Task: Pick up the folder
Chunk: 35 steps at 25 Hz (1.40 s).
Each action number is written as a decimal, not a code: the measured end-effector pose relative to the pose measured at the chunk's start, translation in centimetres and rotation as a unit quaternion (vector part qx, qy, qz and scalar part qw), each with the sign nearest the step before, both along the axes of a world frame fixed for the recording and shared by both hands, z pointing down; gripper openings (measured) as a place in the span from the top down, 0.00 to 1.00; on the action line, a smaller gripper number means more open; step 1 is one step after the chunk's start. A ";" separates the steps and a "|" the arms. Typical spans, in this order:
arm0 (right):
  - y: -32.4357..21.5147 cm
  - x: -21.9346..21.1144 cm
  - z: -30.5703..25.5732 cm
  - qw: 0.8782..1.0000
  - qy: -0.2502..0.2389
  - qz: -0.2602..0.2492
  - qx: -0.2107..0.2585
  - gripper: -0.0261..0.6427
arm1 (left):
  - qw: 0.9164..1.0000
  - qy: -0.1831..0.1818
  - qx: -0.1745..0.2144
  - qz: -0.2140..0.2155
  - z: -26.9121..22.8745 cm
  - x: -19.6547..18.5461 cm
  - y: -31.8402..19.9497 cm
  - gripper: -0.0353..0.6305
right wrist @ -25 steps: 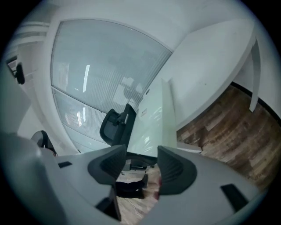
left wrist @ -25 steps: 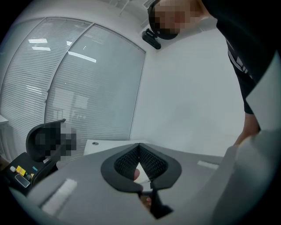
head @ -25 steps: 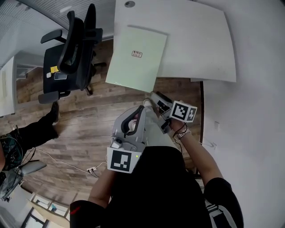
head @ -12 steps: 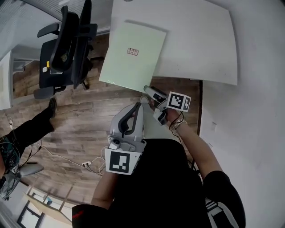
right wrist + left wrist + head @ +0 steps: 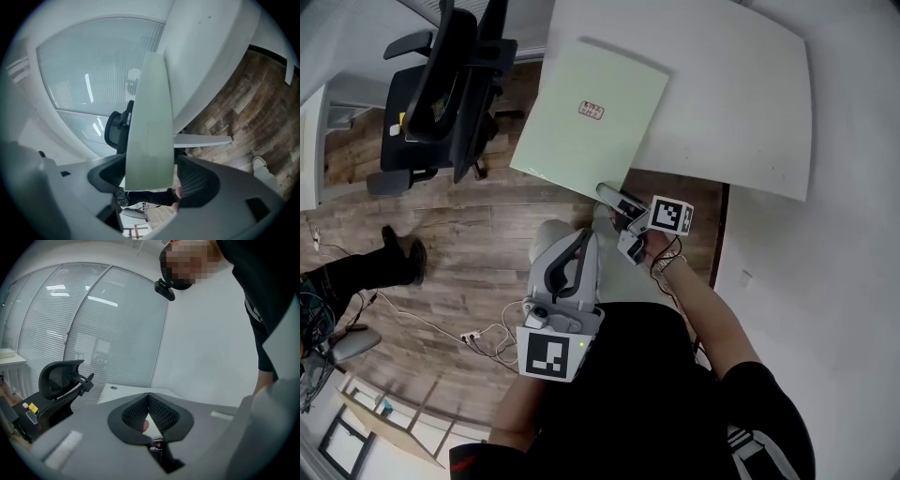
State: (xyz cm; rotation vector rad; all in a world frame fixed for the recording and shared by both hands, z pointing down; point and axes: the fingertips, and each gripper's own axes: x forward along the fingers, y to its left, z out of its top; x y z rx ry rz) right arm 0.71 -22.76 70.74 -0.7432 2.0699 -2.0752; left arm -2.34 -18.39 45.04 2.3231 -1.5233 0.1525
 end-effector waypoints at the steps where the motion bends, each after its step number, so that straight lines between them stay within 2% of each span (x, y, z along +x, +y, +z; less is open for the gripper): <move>1: 0.0 -0.2 -0.2 1.000 -0.010 -0.003 0.002 0.50 | 1.000 -0.002 0.001 -0.001 0.1 -0.1 -0.1 0.94; 4: -0.5 -0.9 -0.7 0.999 -0.035 -0.010 0.009 0.50 | 1.000 -0.006 0.007 -0.010 0.1 -0.6 -0.9 0.94; 7: -1.0 -1.3 -0.8 0.999 -0.038 -0.025 0.026 0.50 | 1.000 -0.001 0.011 -0.023 0.0 -0.7 -1.2 0.94; 13: -1.7 -1.8 -0.4 0.998 -0.064 -0.012 0.013 0.50 | 1.000 -0.004 0.005 -0.025 0.3 -0.6 -0.9 0.94; 18: -2.2 -1.3 -0.1 0.998 -0.044 -0.020 0.030 0.50 | 1.000 -0.001 -0.006 -0.028 0.8 -0.6 -0.5 0.94; 28: -2.6 -2.2 0.1 0.997 -0.065 -0.029 0.020 0.50 | 0.999 0.004 -0.022 -0.028 2.1 -0.7 -0.3 0.94; 35: -2.9 -2.2 -0.1 0.996 -0.072 -0.032 0.031 0.52 | 0.999 0.003 -0.026 -0.039 2.3 -1.5 0.2 0.94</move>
